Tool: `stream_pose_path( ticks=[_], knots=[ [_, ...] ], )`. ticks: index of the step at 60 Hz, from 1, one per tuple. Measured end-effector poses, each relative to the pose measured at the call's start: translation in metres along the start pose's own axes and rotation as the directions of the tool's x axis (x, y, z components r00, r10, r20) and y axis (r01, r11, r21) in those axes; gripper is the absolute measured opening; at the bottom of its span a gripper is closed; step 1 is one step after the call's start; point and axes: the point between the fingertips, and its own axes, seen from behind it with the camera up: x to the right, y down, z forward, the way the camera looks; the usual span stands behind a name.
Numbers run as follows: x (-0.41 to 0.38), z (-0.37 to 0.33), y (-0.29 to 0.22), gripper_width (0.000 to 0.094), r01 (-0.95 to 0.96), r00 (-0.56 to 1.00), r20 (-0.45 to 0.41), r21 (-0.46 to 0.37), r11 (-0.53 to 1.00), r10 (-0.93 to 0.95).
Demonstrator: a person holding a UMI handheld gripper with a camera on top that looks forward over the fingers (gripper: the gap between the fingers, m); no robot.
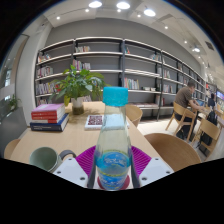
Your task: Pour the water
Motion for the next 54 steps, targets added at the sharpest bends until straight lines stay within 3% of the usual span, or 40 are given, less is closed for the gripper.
stream_pose_path(
  ticks=[6, 13, 34, 44, 54],
  knots=[
    [0.003, 0.0, 0.005, 0.057, -0.005, 1.0, -0.031, -0.03, 1.0, 0.004],
    [0.008, -0.006, 0.026, 0.0733, 0.034, 0.998, -0.053, -0.121, 0.992, -0.04],
    [-0.03, -0.135, 0.096, 0.0734, 0.074, 0.997, -0.008, -0.326, 0.942, -0.082],
    [-0.088, -0.201, 0.094, 0.0736, 0.09, 0.995, 0.076, -0.347, 0.934, -0.068],
    [-0.134, -0.243, 0.048, 0.0737, 0.085, 0.991, 0.12, -0.275, 0.958, -0.053]
  ],
)
